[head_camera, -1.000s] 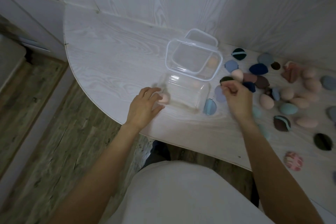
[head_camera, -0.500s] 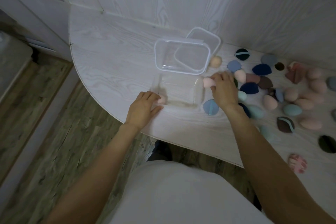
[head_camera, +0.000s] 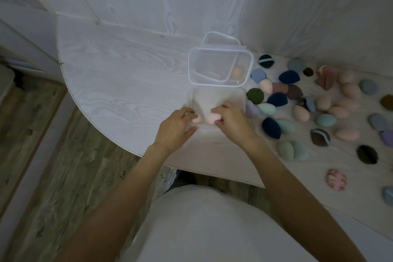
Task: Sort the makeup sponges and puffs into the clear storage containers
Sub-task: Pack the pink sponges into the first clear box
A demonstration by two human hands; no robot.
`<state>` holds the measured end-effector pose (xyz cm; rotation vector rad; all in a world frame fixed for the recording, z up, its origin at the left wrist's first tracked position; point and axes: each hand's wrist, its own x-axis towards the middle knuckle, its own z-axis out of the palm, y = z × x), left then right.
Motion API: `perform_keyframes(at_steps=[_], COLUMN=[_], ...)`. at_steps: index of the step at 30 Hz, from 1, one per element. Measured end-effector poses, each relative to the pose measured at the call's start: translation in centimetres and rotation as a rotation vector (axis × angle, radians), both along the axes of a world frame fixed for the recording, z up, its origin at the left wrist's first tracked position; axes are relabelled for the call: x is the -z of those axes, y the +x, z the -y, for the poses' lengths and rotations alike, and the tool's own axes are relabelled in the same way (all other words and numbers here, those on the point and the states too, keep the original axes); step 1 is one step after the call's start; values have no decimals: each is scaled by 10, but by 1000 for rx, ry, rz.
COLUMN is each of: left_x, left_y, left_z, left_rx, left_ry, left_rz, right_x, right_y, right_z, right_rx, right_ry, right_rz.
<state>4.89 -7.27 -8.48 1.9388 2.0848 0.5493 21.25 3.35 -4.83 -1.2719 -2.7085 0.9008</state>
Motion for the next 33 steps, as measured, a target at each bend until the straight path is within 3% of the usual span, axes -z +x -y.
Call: perform_keyframes(at_steps=[5, 9, 13, 27, 33], left_x=[-3, -6, -8, -15, -31], left_y=[-1, -5, -10, -23, 6], left_z=[-6, -8, -12, -18, -29], left_rx=[32, 47, 94, 109, 49], left_ry=[-23, -21, 4, 111, 197], left_rz=[-12, -41, -95, -73, 96], right_x=[8, 12, 7, 15, 0], right_y=[-26, -34, -24, -9, 11], right_z=[-6, -3, 3, 3, 1], right_rx=[29, 112, 215, 294, 169], right_ry=[99, 41, -84, -68, 12], right_rz=[218, 260, 124, -63, -135])
